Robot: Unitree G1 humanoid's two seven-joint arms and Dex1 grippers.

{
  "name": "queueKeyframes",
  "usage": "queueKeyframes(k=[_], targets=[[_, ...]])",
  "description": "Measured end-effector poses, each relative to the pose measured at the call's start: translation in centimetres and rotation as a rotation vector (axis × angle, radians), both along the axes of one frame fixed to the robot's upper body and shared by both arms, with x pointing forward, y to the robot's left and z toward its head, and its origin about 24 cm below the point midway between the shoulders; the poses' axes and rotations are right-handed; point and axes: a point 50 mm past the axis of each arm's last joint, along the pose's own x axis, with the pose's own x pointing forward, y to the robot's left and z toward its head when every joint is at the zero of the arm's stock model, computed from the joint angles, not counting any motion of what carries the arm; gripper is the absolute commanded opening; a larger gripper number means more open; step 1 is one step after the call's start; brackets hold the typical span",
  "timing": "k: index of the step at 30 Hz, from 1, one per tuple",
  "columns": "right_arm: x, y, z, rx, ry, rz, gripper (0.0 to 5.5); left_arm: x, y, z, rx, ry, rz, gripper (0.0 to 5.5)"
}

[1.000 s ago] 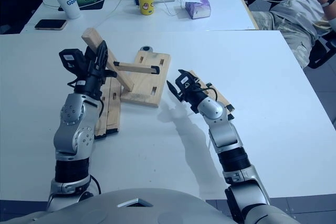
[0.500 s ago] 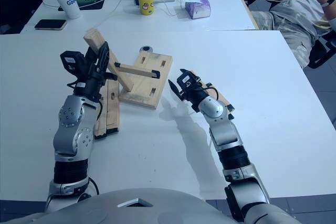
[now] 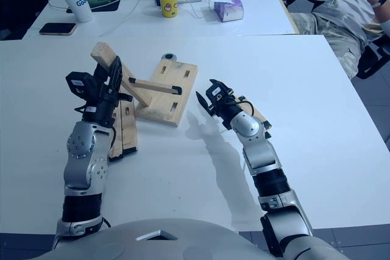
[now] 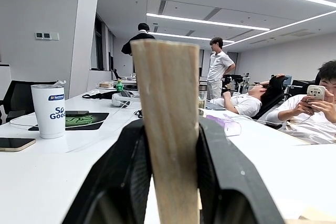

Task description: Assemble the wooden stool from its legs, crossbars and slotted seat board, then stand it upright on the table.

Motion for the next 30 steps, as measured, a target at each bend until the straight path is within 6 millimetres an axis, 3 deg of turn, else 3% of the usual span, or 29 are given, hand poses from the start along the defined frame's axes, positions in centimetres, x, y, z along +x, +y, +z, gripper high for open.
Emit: queueKeyframes(k=[4,5,10,17,25,30], targets=[[0.0,0.0,-0.2,0.000,0.005,-0.004,2.92,0.6,0.3,0.3,-0.022,0.011,-0.001,1.04],[0.0,0.0,-0.2,0.000,0.004,-0.006,2.92,0.7,0.4,0.4,-0.026,0.014,-0.002,1.40],[0.0,0.0,-0.2,0.001,0.003,-0.007,2.92,1.1,1.4,1.3,-0.028,-0.011,0.030,2.10],[0.0,0.1,-0.2,0.002,0.003,-0.003,2.92,0.9,1.5,5.0,-0.033,-0.202,0.045,3.07],[0.0,0.2,-0.2,0.004,0.000,-0.008,2.92,1.1,2.6,7.6,-0.076,-0.298,0.088,3.07],[0.1,0.1,-0.1,0.016,-0.008,-0.031,2.92,1.5,6.6,9.9,-0.207,-0.364,0.244,3.07]])
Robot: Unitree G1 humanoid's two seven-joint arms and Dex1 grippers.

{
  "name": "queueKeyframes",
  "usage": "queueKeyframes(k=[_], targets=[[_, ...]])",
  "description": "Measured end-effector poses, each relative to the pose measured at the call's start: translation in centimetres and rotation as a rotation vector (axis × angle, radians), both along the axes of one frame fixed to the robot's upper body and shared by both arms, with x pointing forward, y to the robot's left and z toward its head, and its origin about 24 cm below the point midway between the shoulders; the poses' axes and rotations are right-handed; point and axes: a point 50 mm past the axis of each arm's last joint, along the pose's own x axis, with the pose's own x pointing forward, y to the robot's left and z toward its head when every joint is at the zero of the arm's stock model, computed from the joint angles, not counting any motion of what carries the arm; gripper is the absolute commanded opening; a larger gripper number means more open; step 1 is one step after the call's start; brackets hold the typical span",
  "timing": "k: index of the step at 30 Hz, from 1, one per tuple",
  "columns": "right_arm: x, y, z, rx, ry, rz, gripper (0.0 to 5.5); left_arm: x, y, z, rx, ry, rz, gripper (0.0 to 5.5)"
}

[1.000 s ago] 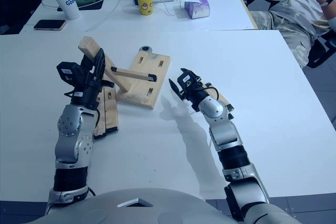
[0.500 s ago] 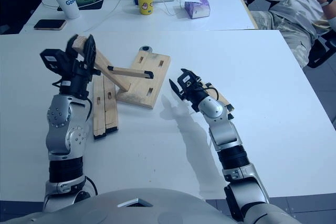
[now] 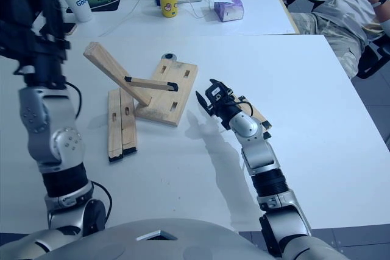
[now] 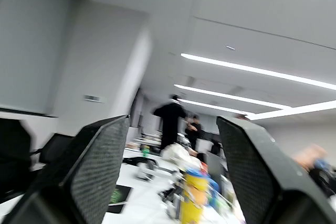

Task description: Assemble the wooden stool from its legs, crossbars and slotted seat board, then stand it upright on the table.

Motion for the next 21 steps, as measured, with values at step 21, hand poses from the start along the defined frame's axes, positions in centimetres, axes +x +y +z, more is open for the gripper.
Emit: queueKeyframes(k=[21], targets=[[-0.5,-4.3,4.6,0.154,0.023,-0.092,2.92,0.7,2.5,-8.8,-0.017,0.609,-0.049,3.07]])
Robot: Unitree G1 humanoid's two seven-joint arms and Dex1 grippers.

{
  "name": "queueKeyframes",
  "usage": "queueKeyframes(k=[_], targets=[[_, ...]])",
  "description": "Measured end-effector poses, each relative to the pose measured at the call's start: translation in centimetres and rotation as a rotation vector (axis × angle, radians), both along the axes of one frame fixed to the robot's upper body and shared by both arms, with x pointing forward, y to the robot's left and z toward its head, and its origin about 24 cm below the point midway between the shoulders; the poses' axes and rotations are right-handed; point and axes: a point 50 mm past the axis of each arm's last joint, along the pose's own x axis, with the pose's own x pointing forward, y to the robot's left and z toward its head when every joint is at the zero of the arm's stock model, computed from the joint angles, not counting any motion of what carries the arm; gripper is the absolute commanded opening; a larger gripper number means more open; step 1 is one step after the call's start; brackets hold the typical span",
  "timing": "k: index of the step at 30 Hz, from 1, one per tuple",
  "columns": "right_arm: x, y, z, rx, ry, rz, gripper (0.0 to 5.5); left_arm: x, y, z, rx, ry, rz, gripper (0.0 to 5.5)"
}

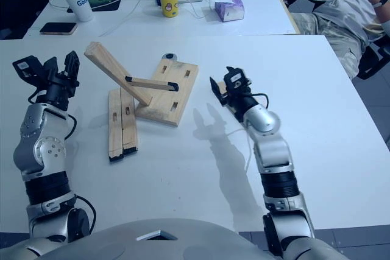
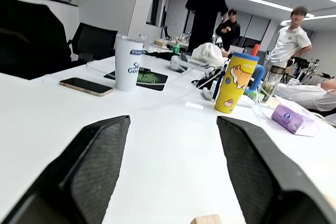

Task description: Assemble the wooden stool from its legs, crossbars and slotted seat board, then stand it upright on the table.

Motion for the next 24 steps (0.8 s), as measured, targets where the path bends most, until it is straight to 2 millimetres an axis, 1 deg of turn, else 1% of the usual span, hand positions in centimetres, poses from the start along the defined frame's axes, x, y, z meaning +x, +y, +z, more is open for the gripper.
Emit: queueKeyframes(k=[2,4,5,7,11,13,15,18,20,24], targets=[[0.1,-1.2,0.6,0.009,0.022,-0.014,2.92,-0.1,-0.1,-0.6,0.025,0.058,-0.008,3.07],[0.6,-2.3,1.5,0.003,0.012,-0.044,2.92,-0.4,-0.2,-1.8,0.034,0.144,-0.014,3.07],[0.8,-2.5,1.9,0.000,0.002,-0.051,2.92,-0.6,-0.2,-2.3,0.033,0.184,-0.019,3.07],[1.2,-2.6,2.0,0.002,0.000,-0.061,2.92,-1.1,-0.6,-3.6,0.037,0.286,-0.057,3.07],[1.2,-2.0,1.4,0.003,0.015,-0.067,2.92,-2.2,-1.8,-5.9,0.063,0.448,-0.148,3.07],[1.1,-1.8,1.0,0.001,0.023,-0.074,2.92,-2.7,-2.2,-6.3,0.061,0.489,-0.183,3.07],[1.0,-1.5,0.6,0.005,0.033,-0.074,2.92,-2.9,-2.4,-6.2,0.058,0.500,-0.207,3.07],[0.8,-1.2,0.1,0.004,0.043,-0.075,2.92,-3.1,-2.3,-6.4,0.102,0.528,-0.228,3.07],[0.8,-1.1,0.1,0.005,0.043,-0.081,2.92,-3.5,-1.9,-6.7,0.127,0.556,-0.233,3.07],[0.8,-1.0,0.1,0.009,0.037,-0.086,2.92,-3.8,-2.0,-7.1,0.156,0.586,-0.256,3.07]])
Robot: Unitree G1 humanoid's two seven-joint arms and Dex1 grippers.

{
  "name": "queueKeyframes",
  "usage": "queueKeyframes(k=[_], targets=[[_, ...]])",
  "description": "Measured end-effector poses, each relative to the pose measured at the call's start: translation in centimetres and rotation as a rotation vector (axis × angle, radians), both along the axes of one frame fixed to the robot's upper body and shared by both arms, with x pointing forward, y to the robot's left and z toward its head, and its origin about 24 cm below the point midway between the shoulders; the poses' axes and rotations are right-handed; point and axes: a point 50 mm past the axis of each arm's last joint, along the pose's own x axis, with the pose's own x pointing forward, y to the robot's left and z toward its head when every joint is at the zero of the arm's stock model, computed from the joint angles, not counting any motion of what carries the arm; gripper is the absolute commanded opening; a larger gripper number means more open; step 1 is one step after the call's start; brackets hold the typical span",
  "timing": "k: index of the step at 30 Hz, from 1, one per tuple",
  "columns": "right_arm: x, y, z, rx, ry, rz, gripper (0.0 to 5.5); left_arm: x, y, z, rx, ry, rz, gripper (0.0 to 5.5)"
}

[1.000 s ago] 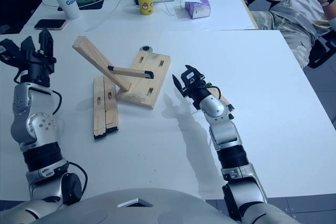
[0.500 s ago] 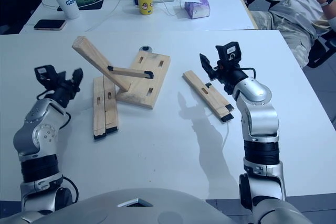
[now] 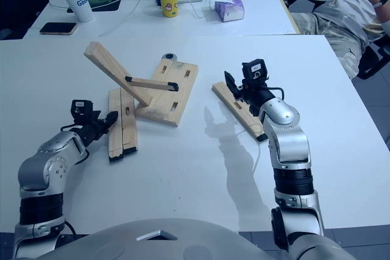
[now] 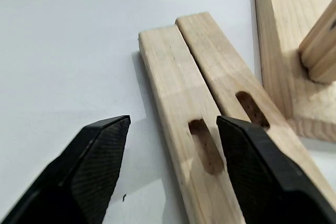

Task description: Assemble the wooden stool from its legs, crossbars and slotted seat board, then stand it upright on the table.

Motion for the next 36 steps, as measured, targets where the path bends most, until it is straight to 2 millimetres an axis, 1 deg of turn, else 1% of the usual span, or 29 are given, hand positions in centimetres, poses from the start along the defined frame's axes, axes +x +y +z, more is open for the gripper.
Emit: queueKeyframes(k=[3,7,12,14,17,19,21,24,27,31,36], targets=[[0.0,0.2,0.1,-0.003,-0.010,-0.003,2.92,0.0,0.0,-0.1,0.016,0.004,-0.018,3.07],[0.0,0.5,0.1,-0.008,-0.015,0.004,2.92,0.0,-0.5,-0.2,0.015,0.002,-0.043,3.07],[-0.1,0.9,0.2,-0.005,-0.020,0.012,2.92,0.3,-0.1,-0.7,0.018,-0.005,-0.051,3.07],[-0.1,1.0,0.3,-0.003,-0.026,0.012,2.92,0.9,0.3,-0.8,0.036,-0.013,-0.053,3.07],[-0.1,1.1,0.3,-0.002,-0.028,0.014,2.92,2.0,1.8,-0.8,0.089,-0.025,-0.031,3.07],[-0.2,1.2,0.3,0.000,-0.029,0.018,2.92,2.9,3.0,-0.7,0.135,-0.037,-0.017,3.07],[-0.3,1.3,0.2,0.001,-0.029,0.017,2.92,3.9,3.7,-0.7,0.159,-0.042,-0.011,3.07],[-0.3,1.3,0.2,0.002,-0.029,0.018,2.92,5.0,4.0,-0.8,0.172,-0.047,-0.016,3.07],[-0.3,1.4,0.0,0.000,-0.020,0.025,2.92,5.0,3.8,-1.1,0.170,-0.047,-0.019,3.07],[-0.3,1.9,-0.1,-0.003,-0.016,0.045,2.92,5.5,3.5,-0.6,0.169,-0.081,-0.027,3.07],[-0.3,2.0,0.0,-0.005,-0.016,0.051,2.92,5.7,3.2,1.3,0.185,-0.163,0.011,3.07]])
